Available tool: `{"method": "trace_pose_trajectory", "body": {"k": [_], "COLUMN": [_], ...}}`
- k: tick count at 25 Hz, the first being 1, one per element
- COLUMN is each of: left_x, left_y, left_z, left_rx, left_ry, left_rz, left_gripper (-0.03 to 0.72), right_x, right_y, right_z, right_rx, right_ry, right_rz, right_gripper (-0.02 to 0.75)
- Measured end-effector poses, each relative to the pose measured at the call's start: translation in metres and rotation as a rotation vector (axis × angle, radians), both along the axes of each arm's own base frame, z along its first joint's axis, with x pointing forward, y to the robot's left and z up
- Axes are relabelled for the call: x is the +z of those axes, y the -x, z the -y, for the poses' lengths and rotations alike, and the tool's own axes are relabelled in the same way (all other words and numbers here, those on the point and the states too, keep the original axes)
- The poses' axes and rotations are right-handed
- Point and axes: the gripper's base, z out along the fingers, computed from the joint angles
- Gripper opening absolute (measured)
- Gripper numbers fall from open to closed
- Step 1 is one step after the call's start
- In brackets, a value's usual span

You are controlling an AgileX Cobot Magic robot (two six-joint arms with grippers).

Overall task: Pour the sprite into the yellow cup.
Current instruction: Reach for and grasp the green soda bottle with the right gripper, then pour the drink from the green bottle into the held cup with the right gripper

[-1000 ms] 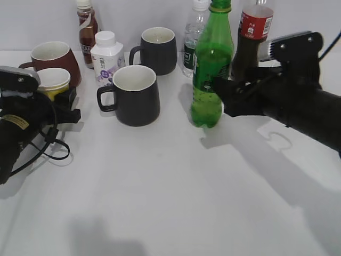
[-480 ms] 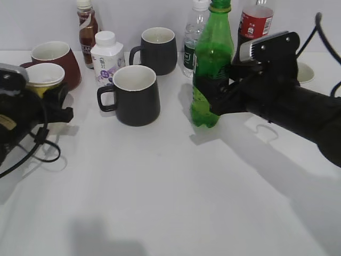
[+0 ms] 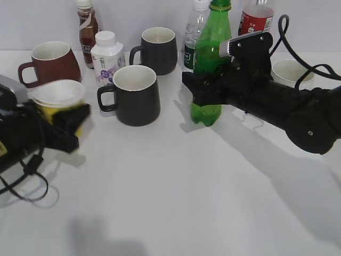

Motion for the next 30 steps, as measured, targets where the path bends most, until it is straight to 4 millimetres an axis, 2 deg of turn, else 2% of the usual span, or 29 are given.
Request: {"method": "trace_pose_trajectory", "body": {"k": [2,4,5,9,14,20,26,30], "left_x": [-0.001,-0.001,-0.002,-0.002,0.000,0.015,0.026,0.027], "left_y": [0.006,0.011,0.013,0.022,0.029,0.016,0.009,0.010], "left_z": [0.008,0.015,0.018,0.033,0.053,0.077,0.095,0.097], "left_rx": [-0.113,-0.193,-0.224,-0.305,-0.392,-0.447,-0.502,-0.514], "left_ry": [-0.017,-0.032,-0.035,-0.040,-0.038,-0.033,-0.047,-0.043], "left_rz": [0.000,0.004,0.004,0.006,0.023,0.099,0.146,0.147], "left_gripper": [0.390,0.390,0.390,0.390,0.390,0.389,0.389,0.389], "right_x": [0.000,0.000,0.000,0.003,0.021,0.050,0.053,0.053], "right_y": [-0.001,0.000,0.000,0.004,0.010,0.016,0.018,0.019], "right_z": [0.000,-0.001,-0.001,-0.004,-0.001,0.002,0.000,0.000], "right_rx": [0.002,0.006,0.013,0.074,0.089,0.132,0.213,0.246], "right_ry": [0.000,0.002,0.006,0.049,0.146,0.308,0.543,0.685], "right_rz": [0.000,0.000,0.002,0.008,0.020,0.237,0.439,0.555], "right_gripper": [0.521,0.430,0.425,0.425,0.425,0.425,0.425,0.425]}}
